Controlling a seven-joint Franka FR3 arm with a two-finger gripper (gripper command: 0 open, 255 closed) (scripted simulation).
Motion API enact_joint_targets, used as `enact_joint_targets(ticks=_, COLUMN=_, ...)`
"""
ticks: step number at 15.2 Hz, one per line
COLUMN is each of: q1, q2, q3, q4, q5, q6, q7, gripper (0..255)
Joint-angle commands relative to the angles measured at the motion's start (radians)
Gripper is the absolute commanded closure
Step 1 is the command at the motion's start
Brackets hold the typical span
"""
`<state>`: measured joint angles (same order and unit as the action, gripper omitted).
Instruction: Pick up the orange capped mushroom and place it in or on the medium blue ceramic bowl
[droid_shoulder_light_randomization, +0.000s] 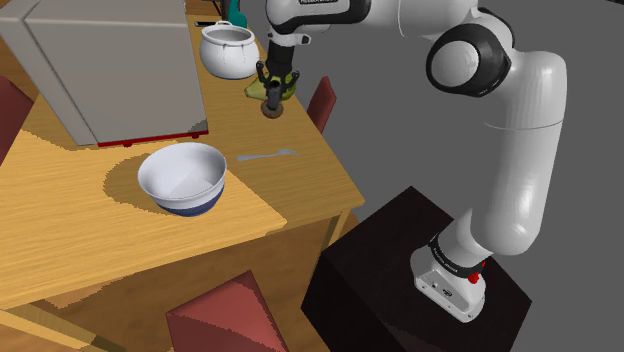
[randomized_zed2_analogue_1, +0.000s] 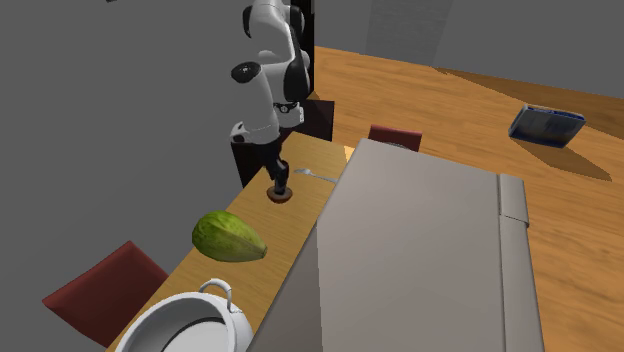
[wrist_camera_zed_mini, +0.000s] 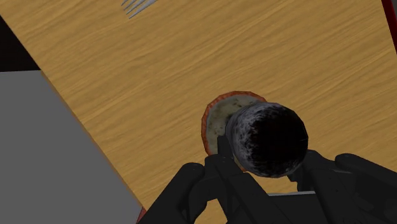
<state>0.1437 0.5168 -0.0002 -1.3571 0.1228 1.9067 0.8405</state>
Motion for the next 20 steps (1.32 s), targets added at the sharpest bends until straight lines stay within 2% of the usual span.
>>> enact_joint_targets(ticks=1, q1=0.0, q2=-0.003, q3=0.0, q4=0.022, q5=-0.001, q6=-0.025, q7=0.003, gripper=255)
enact_joint_targets(ticks=15, q1=-0.003, q2=0.006, q3=0.0, q4=0.222, q5=-0.006, q6=-0.215, q7=0.023, gripper=255)
enact_joint_targets(ticks=20, q1=0.074, q2=-0.066, q3=0.022, q4=0.11, q5=-0.019, q6=-0.164, q7=0.116, gripper=255)
